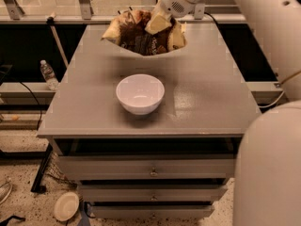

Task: Place brown chip bag into white bowl

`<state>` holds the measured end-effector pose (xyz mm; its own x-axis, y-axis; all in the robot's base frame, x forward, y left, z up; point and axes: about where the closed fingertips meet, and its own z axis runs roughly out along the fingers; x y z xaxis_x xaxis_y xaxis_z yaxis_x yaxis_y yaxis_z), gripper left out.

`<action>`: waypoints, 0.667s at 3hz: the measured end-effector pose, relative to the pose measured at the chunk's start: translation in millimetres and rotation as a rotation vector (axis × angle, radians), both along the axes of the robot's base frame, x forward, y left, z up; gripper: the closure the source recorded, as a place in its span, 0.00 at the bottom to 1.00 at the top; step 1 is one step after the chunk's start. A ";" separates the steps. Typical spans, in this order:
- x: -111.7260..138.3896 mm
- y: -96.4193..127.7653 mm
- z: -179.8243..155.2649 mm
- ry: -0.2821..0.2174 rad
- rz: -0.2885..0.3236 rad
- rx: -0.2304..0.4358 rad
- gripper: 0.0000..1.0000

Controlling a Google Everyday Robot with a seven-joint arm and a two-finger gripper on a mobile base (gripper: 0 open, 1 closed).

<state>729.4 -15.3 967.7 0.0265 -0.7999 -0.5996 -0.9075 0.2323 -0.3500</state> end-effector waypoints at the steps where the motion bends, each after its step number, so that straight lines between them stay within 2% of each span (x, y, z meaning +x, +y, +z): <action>1: -42.2 -12.6 23.7 0.009 0.085 0.027 1.00; 2: -81.1 -29.3 41.4 0.010 0.126 0.023 1.00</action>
Offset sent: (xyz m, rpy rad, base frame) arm -0.1339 -0.0558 0.0653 0.0132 0.0065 0.1667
